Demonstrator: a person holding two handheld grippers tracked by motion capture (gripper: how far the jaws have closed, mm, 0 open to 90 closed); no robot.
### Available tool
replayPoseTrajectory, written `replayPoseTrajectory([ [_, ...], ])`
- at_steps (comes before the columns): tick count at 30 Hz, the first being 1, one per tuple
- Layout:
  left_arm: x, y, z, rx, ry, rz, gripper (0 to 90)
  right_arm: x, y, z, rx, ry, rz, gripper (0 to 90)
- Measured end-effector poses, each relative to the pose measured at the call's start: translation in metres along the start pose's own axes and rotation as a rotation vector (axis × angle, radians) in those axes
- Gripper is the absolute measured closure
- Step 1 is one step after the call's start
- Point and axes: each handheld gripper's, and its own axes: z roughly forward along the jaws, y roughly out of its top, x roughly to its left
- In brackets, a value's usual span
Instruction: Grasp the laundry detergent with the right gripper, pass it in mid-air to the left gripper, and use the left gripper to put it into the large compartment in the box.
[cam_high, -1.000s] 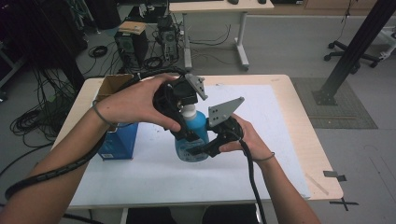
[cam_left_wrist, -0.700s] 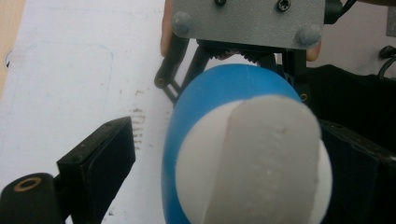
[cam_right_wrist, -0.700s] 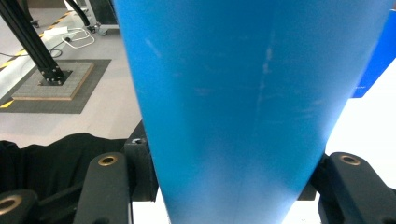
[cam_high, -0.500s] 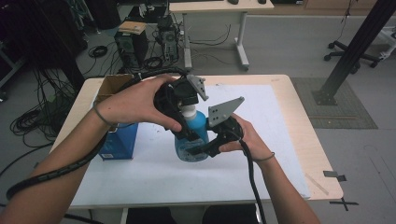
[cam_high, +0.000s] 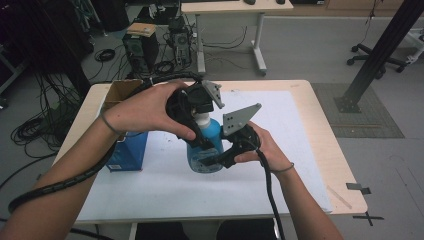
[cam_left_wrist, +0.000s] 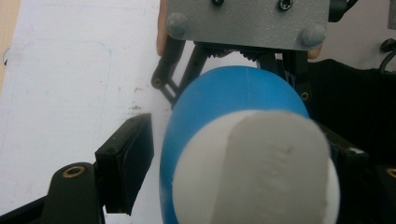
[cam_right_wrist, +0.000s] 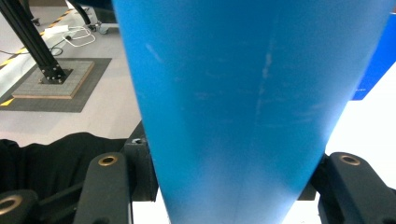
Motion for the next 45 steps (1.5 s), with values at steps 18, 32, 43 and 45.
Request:
replayPoseTrajectory([
  [18,0.0006,0.0024,-0.0025,0.000,-0.014,-0.008,36.6,-0.0001,0.0000,-0.0027,-0.004,-0.005,0.002,42.2],
  [32,0.0002,0.0052,-0.0050,-0.029,0.004,-0.012,37.1,-0.0018,0.0007,-0.0075,-0.022,-0.010,0.002,42.3],
  [43,0.0000,0.0078,-0.0063,-0.020,0.017,-0.008,37.3,-0.0025,-0.0010,-0.0072,-0.058,-0.029,0.009,41.1],
  [45,-0.0005,0.0084,-0.0074,-0.021,0.021,-0.004,37.4,-0.0026,-0.0010,-0.0072,-0.061,-0.031,0.009,41.1],
])
